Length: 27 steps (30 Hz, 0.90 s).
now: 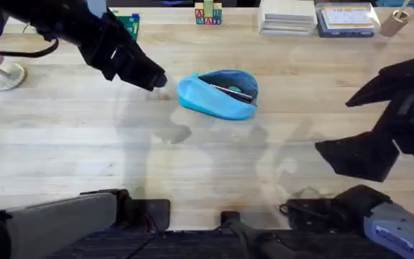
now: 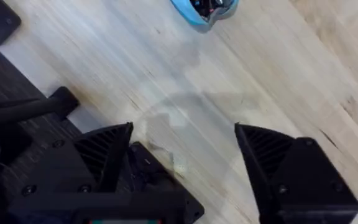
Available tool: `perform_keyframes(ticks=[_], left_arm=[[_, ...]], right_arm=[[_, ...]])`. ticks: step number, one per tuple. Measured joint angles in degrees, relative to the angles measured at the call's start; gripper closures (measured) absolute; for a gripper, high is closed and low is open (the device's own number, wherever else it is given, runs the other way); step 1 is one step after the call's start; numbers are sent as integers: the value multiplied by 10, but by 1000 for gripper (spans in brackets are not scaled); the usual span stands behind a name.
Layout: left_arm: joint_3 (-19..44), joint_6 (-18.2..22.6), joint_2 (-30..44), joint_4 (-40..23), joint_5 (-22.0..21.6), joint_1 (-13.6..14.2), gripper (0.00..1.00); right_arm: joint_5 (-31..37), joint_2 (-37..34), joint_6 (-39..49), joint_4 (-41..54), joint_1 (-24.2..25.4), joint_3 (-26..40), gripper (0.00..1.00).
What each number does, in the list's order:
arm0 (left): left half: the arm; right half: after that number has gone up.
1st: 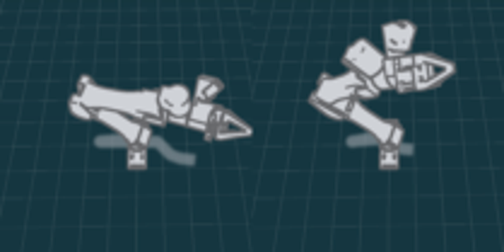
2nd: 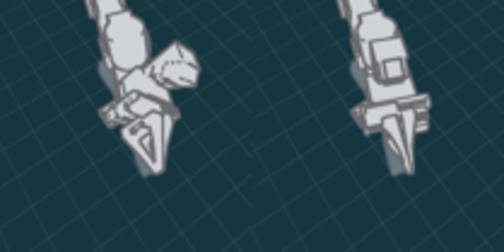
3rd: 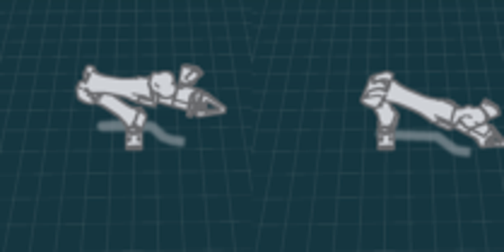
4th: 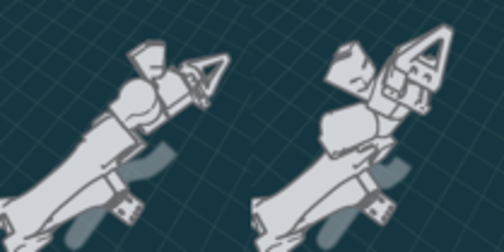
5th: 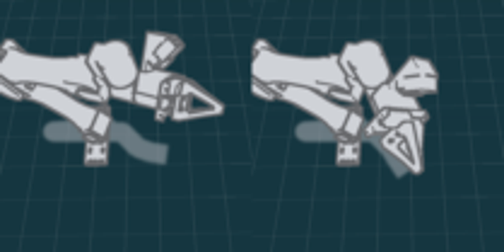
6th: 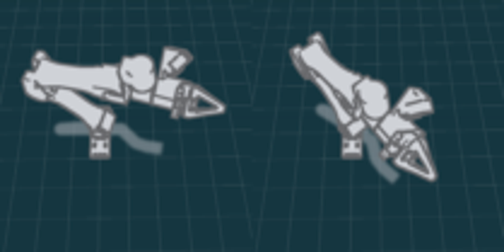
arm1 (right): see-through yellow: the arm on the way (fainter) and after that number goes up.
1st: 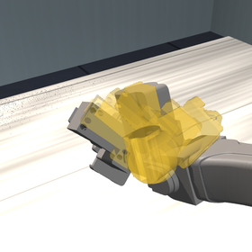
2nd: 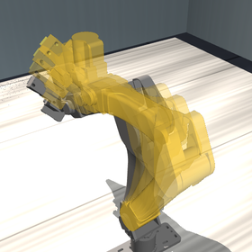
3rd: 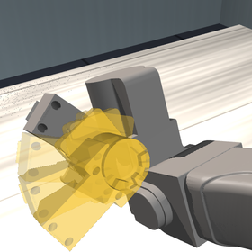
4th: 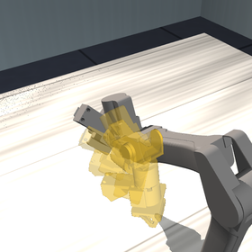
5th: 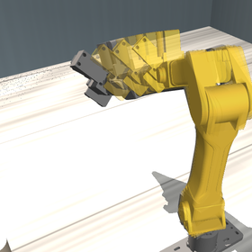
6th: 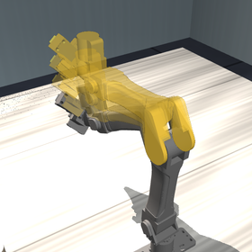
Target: Unzip the bag, pick up the pens from the table one at a time and place them inside, then zip the bag closed.
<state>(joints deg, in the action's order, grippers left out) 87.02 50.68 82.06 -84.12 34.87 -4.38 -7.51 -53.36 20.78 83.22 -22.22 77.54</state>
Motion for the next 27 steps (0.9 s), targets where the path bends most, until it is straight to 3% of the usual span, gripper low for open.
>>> perform_keyframes(ticks=[9, 11, 18, 27], left_arm=[[0, 0, 0, 9, 0, 0, 6], [-8, 20, 0, 13, 19, -12, 6], [-66, 91, 0, 14, 90, -95, 5], [-76, 157, 0, 9, 120, -177, 6]], right_arm=[[0, 0, -18, -9, 0, 0, 4], [0, 0, -26, -9, 0, 0, 4], [0, 0, -58, -27, 0, 0, 3], [0, -18, -143, -92, 0, 0, 4]])
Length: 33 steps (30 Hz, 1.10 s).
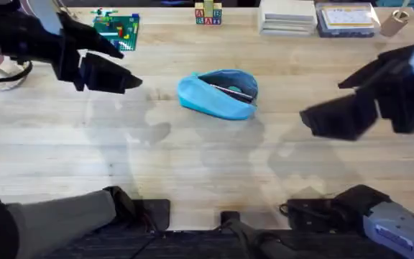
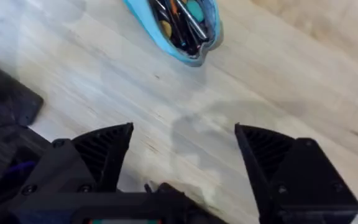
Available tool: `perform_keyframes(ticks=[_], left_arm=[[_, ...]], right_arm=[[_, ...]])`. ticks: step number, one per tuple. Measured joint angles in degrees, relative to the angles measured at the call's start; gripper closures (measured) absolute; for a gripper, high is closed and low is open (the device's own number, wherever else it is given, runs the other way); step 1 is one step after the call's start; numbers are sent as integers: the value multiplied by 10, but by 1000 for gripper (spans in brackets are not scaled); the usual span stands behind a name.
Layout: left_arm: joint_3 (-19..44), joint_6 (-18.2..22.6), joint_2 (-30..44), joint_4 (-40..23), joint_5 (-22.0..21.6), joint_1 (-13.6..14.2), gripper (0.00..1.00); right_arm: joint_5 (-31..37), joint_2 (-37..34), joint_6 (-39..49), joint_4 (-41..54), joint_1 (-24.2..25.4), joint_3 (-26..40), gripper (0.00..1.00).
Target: Unzip the bag, pick up the pens from the table one at a time and place them inside, then zip the bag closed.
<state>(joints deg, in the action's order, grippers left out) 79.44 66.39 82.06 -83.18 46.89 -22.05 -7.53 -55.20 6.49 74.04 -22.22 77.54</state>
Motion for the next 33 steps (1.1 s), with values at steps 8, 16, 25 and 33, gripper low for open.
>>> perform_keyframes(ticks=[8, 16, 25, 33], left_arm=[[0, 68, 2, 6, 4, -19, 6], [0, 85, 55, 21, 6, -24, 6], [0, 87, 104, 33, 7, -26, 6], [0, 89, 111, 33, 7, -26, 6]], right_arm=[[0, -109, -106, -16, 0, 14, 3], [1, -146, -143, -21, 0, 78, 4], [14, -190, -170, -21, -25, 151, 4], [65, -246, -194, -21, -84, 214, 4]])
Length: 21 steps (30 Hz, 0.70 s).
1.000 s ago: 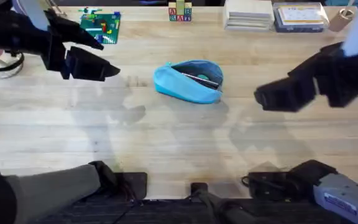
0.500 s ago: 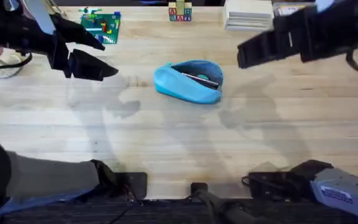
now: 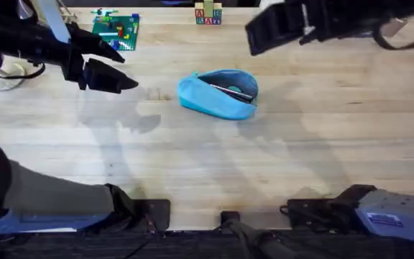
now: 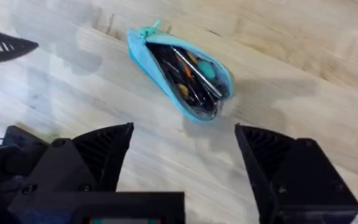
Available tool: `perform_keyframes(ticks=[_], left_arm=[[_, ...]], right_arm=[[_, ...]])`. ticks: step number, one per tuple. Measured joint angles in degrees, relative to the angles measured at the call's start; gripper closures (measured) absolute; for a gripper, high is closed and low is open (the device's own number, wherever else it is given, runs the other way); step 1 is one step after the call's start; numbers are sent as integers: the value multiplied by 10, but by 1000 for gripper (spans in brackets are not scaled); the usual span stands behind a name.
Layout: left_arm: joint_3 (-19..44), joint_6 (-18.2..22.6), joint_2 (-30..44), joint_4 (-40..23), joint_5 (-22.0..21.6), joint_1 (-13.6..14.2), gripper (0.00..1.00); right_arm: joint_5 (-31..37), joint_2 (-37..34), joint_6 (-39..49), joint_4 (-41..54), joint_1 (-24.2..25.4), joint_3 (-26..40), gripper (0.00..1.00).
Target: Unzip the bag, pick up the pens from the table one at a time and place them inside, then zip the bag closed.
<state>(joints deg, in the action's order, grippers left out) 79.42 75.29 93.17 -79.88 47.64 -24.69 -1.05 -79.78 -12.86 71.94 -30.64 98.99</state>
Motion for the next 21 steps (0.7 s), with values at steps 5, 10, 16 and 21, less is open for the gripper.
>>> perform_keyframes(ticks=[5, 10, 16, 21], left_arm=[[0, 0, 0, 0, 0, 0, 6], [0, 0, 0, 0, 0, 0, 6], [0, 0, 0, 0, 0, 0, 6], [0, 0, 0, 0, 0, 0, 6]], right_arm=[[13, -39, -19, 0, -26, 36, 5], [17, -77, -31, -1, -45, 61, 4], [18, -125, -73, -25, -68, 95, 4], [19, -136, -97, -46, -84, 101, 4]])
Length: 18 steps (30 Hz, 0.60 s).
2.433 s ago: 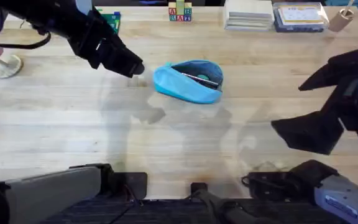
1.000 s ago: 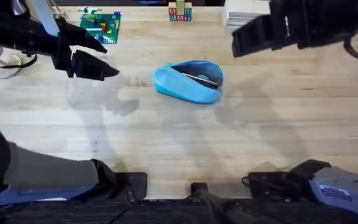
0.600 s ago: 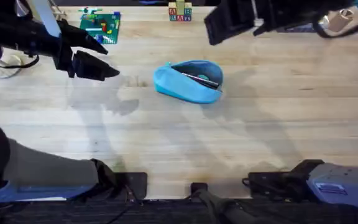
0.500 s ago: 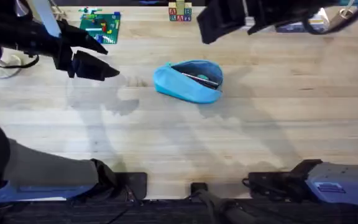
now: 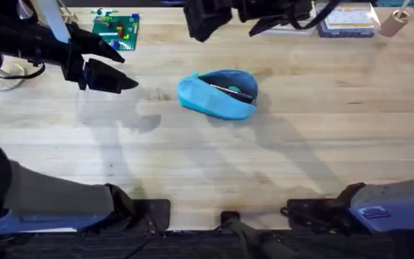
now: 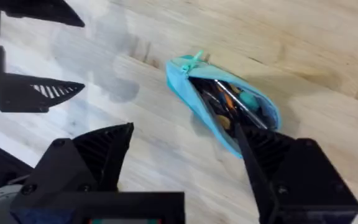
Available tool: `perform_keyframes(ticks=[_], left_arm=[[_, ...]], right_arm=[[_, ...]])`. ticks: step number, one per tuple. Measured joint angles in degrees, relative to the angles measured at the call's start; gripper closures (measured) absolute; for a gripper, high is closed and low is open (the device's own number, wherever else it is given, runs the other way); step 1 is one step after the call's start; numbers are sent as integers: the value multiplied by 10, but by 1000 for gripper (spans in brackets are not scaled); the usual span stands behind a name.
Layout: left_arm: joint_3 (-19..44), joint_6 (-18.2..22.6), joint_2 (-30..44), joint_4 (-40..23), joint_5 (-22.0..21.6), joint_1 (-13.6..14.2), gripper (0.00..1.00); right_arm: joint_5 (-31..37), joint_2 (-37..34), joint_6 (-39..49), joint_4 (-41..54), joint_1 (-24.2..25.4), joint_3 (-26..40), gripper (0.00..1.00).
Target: Unzip the bag, pick up the pens from the table one at a time and place them inside, then zip the bag closed.
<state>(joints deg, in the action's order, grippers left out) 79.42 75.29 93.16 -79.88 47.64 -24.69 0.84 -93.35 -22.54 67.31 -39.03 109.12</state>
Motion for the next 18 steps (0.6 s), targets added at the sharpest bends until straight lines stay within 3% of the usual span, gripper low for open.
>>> perform_keyframes(ticks=[18], left_arm=[[0, 0, 0, 0, 0, 0, 7]], right_arm=[[0, -1, -17, -25, -12, 2, 3]])
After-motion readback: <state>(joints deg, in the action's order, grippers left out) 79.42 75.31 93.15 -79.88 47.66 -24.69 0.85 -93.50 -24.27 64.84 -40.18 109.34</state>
